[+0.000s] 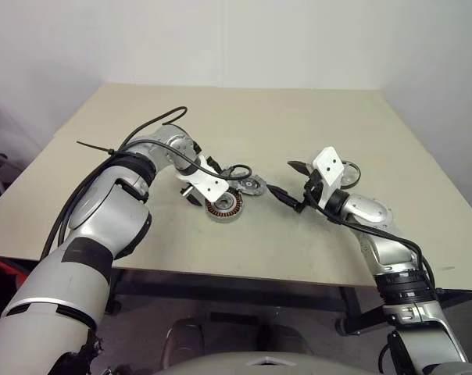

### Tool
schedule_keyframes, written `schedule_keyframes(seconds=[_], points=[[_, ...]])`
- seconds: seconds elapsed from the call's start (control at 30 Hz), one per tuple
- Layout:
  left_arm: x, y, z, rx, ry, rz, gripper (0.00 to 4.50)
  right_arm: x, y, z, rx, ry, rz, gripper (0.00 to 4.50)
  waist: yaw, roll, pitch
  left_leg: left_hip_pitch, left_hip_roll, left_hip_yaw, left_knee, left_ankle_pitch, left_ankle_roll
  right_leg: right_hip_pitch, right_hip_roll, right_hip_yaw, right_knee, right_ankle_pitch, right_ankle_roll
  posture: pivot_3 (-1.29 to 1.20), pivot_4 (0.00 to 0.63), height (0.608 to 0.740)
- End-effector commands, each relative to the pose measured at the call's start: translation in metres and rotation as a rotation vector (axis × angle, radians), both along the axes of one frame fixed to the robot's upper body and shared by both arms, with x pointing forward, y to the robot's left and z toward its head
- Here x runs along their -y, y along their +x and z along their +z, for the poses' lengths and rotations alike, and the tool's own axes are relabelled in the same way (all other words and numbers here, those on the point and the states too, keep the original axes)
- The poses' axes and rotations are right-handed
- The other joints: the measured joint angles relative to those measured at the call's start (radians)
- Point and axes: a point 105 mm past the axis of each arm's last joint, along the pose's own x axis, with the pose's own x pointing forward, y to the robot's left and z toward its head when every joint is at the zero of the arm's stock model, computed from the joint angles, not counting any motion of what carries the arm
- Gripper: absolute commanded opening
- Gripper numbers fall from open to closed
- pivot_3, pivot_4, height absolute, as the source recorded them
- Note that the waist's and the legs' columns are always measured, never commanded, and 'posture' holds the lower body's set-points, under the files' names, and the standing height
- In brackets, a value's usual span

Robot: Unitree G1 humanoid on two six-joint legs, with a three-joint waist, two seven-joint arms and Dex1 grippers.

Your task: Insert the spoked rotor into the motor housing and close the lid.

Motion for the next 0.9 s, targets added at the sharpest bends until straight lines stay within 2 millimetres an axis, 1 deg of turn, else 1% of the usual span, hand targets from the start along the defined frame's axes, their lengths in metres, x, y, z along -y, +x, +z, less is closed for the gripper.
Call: schedule_keyframes(seconds=[0.03,0.17,0.37,0.47,0.57,0.6,0.77,0.87,0.9], points=[[-0.007,-0.002,0.001,-0.003,0.031,-0.028,4.48,-0.002,0.000,0.023,0.089,0.028,0.009,4.50,0.000,0.000,0.000,0.000,0.000,0.000,0.000,0.000,0.000,0.000,0.000,0.000,0.000,0.000,0.000,0.00,0.000,0.740],[-0.015,-0.008,-0.006,-0.036,0.066,-0.049,4.48,-0.003,0.000,0.023,0.088,0.031,0.007,4.50,0.000,0.000,0.000,0.000,0.000,0.000,0.000,0.000,0.000,0.000,0.000,0.000,0.000,0.000,-0.001,0.00,0.000,0.740],[-0.019,-0.008,-0.011,-0.041,0.085,-0.032,4.48,-0.003,0.000,0.023,0.090,0.035,0.005,4.50,0.002,0.000,0.000,0.000,0.000,0.000,0.000,0.000,0.000,0.000,0.000,0.000,0.000,0.001,-0.002,0.00,0.000,0.740],[-0.018,-0.006,-0.012,-0.030,0.086,-0.025,3.93,-0.003,0.000,0.023,0.090,0.037,0.004,4.50,0.001,0.000,0.000,0.000,0.000,0.000,0.000,0.000,0.000,0.000,0.000,0.000,0.000,0.001,-0.002,0.00,0.000,0.740],[-0.017,-0.006,-0.013,-0.022,0.081,-0.024,3.93,-0.003,-0.001,0.023,0.088,0.038,0.003,4.50,0.001,0.000,0.000,0.001,0.000,0.000,0.000,0.000,0.000,0.000,0.000,0.000,0.000,0.001,-0.001,0.00,0.000,0.740],[-0.016,-0.006,-0.013,-0.021,0.080,-0.024,3.93,-0.003,-0.001,0.023,0.088,0.038,0.003,4.50,0.001,0.000,0.000,0.000,0.000,0.000,0.000,0.000,0.000,0.000,0.000,0.000,0.000,-0.001,0.002,0.00,0.000,0.740],[-0.016,-0.006,-0.014,-0.025,0.084,-0.027,3.93,-0.003,-0.001,0.022,0.087,0.039,-0.001,4.50,0.001,0.000,0.000,0.001,0.000,0.000,0.000,0.000,0.000,0.000,0.000,0.000,0.000,-0.001,0.002,0.00,0.000,0.740],[-0.014,-0.006,-0.014,-0.024,0.078,-0.027,3.40,-0.003,-0.001,0.023,0.088,0.041,-0.002,4.50,0.001,0.000,0.000,0.001,0.000,0.000,0.000,0.000,0.000,0.000,0.000,0.000,0.000,-0.001,0.002,0.00,0.000,0.740],[-0.014,-0.006,-0.014,-0.022,0.076,-0.027,3.09,-0.003,-0.001,0.023,0.089,0.041,-0.003,4.50,0.000,0.000,0.000,0.001,0.000,0.000,0.000,0.000,0.000,0.000,0.000,0.000,0.000,-0.001,0.002,0.00,0.000,0.740]])
